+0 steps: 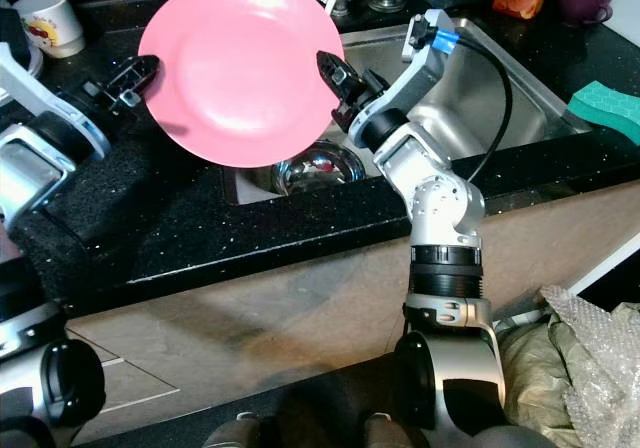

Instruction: Kitchen organization

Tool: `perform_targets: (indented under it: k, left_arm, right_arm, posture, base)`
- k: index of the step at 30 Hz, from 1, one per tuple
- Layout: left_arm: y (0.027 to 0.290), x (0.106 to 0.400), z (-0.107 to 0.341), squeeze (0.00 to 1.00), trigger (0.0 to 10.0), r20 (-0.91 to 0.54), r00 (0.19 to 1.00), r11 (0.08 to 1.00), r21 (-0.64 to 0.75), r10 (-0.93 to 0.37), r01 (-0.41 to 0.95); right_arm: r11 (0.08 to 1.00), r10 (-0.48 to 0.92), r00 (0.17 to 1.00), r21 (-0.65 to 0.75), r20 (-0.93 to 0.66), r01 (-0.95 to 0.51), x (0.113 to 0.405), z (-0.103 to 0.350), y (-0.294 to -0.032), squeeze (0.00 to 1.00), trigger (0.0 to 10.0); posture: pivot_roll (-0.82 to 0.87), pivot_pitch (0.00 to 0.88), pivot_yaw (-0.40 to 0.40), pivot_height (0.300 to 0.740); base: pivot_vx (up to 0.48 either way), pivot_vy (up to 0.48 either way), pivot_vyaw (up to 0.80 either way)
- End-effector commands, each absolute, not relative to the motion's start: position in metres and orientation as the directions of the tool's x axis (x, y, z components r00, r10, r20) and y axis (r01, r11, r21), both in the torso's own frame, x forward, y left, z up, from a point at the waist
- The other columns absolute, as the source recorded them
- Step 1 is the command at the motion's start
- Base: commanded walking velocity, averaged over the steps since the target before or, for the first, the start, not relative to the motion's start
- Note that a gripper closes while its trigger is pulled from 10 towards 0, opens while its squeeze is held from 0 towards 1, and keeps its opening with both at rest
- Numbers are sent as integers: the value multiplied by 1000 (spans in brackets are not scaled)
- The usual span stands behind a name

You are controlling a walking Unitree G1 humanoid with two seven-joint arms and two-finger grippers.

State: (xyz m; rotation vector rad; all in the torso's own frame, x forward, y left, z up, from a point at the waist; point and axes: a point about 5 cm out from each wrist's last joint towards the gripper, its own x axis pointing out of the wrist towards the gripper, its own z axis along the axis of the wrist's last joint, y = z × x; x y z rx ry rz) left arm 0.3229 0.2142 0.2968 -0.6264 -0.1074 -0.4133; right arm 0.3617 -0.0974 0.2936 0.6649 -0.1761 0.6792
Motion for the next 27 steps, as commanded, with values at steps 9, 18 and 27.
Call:
perform_targets:
  k: [9, 18, 27]
  left_arm:
    - [227, 329, 293, 1000, 10000, 148, 977, 892, -403, -156, 204]
    - [266, 330, 296, 0, 10000, 182, 977, 863, -505, 109, -2]
    - [167, 329, 277, 0, 10000, 64, 886, 888, 74, -459, 454]
  right_arm:
    - [692, 384, 854, 503, 351, -518, 374, 298, -121, 0, 0]
    - [817, 258, 898, 416, 357, -400, 383, 305, -149, 0, 0]
    - [918, 394, 880, -166, 265, -361, 393, 282, -114, 0, 5569]
  posture:
    - [57, 125, 27, 740]
    - [58, 131, 22, 740]
    - [60, 149, 21, 740]
  base:
    - [0, 0, 0]
    - [0, 0, 0]
    - [0, 0, 0]
